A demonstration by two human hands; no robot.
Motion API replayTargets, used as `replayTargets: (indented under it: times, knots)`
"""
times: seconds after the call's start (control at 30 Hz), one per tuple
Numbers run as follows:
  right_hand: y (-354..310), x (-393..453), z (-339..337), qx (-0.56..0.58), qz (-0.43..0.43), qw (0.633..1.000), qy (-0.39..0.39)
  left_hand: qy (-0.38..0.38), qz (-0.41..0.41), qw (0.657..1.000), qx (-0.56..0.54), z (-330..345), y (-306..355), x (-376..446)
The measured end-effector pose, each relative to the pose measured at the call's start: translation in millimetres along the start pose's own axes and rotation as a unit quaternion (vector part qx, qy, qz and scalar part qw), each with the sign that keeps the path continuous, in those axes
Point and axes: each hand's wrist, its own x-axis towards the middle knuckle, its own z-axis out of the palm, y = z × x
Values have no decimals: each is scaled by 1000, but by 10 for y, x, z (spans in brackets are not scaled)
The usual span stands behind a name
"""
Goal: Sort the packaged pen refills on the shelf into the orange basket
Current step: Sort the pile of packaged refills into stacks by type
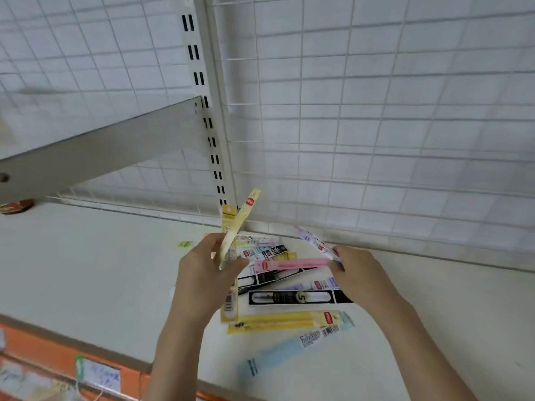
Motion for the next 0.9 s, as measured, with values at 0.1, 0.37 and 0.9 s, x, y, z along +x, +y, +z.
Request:
replayTargets:
  times: [0.1, 0.37, 0.9]
  knots:
    - [-83, 60, 41, -3, -13, 1000, 4, 8, 13, 1000, -7, -86, -93, -2]
    - [-222, 200, 76, -68, -16, 997, -21, 38, -10, 999, -10, -250, -229, 40]
    - [-318, 126, 219, -108, -33, 994, -9, 17, -63, 997, 49, -341, -559, 118]
